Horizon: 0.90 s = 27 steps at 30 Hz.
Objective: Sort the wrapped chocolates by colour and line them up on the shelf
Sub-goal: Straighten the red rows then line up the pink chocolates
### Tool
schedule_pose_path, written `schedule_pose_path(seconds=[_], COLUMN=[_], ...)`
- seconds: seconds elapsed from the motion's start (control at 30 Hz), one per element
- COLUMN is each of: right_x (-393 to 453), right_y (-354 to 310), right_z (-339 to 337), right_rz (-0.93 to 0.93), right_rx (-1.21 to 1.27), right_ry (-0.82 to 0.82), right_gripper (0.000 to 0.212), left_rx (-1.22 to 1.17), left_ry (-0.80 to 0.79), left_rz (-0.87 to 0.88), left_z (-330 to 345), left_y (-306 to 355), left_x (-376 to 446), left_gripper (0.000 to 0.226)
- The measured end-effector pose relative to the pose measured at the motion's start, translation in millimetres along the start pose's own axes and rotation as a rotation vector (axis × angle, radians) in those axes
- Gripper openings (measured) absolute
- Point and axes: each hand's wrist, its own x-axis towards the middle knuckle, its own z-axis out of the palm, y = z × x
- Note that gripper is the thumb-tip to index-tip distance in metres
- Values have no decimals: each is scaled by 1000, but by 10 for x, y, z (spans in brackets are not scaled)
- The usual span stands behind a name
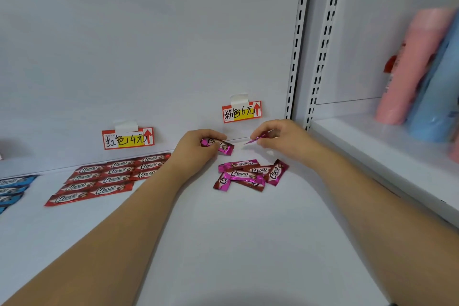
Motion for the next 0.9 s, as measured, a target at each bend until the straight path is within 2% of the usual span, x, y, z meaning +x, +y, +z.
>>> schedule_pose_path(seconds=[0.13, 0.23, 0.4, 0.57, 0.67, 0.8, 0.9], right_x=[28, 61, 82, 111, 120, 121, 106], right_y=[75, 134, 184, 194, 202, 172, 129], right_z=[24, 37, 61, 87, 92, 116, 135], right_rz=[-18, -64, -127, -133, -188, -122, -127], right_rx=[-95, -175, -264, -342, -439, -460, -411], right_ry=[-60, -1, 7, 19, 47, -19, 1], right_gripper=[17, 29, 46, 36, 36, 29, 28], left_rx=[109, 177, 284, 425, 499, 538, 544], left_ry=[-38, -39, -42, -25, -10, -51, -60], left_rz=[11, 37, 93, 153, 193, 180, 161], left_z=[15, 11, -9, -18, -43, -70, -85], left_y=[-10, -33, -91, -88, -67, -44, -45], left_x=[5, 0, 7, 15, 10, 8, -2], left_gripper=[28, 24, 20, 24, 28, 20, 20])
